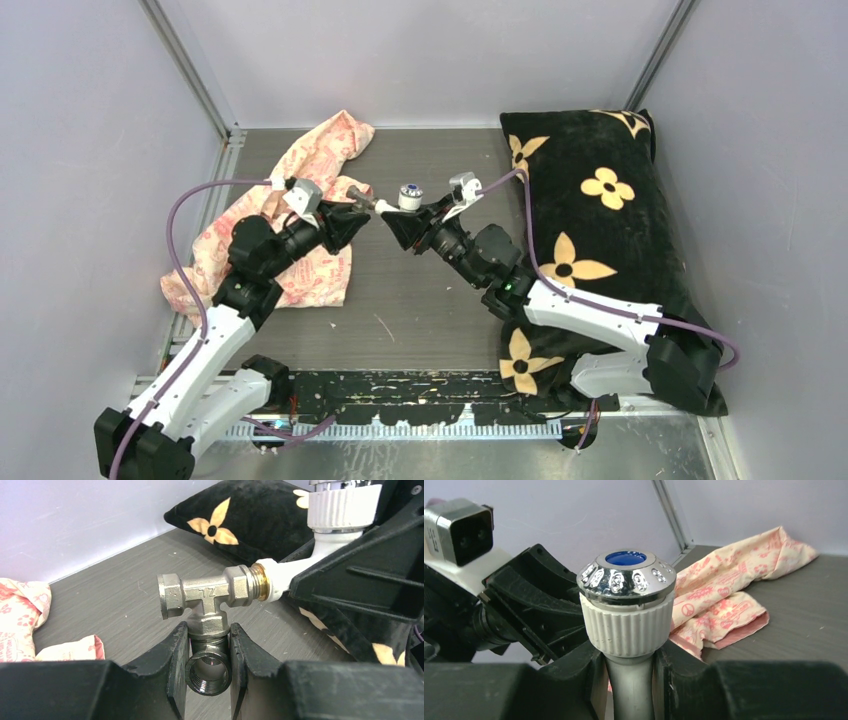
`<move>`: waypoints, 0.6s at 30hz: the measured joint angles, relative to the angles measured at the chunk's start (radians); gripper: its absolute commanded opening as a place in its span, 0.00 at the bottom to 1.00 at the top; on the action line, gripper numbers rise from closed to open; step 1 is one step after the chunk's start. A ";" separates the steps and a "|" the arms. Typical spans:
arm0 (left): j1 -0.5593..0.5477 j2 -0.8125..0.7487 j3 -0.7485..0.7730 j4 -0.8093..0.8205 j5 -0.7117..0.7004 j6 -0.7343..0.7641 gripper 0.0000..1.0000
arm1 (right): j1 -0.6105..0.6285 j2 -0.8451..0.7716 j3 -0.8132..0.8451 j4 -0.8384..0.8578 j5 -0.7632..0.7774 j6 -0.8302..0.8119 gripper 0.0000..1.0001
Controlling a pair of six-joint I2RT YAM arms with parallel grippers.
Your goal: Install the water faucets
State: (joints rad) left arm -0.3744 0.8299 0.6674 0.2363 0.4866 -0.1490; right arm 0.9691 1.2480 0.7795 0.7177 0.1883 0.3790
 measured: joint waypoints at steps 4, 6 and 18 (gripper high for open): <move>-0.008 0.009 -0.019 0.034 -0.028 -0.003 0.00 | -0.037 0.008 0.021 -0.061 -0.030 0.142 0.01; -0.010 0.019 -0.022 0.045 -0.038 -0.006 0.00 | -0.056 0.016 0.023 -0.069 -0.045 0.212 0.01; -0.031 0.038 -0.043 0.084 -0.110 -0.007 0.00 | -0.127 0.055 0.031 -0.116 -0.101 0.607 0.01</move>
State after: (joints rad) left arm -0.4049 0.8677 0.6239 0.3202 0.3763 -0.1562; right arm 0.8417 1.3025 0.8101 0.6022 0.0868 0.9859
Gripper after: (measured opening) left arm 0.294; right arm 0.363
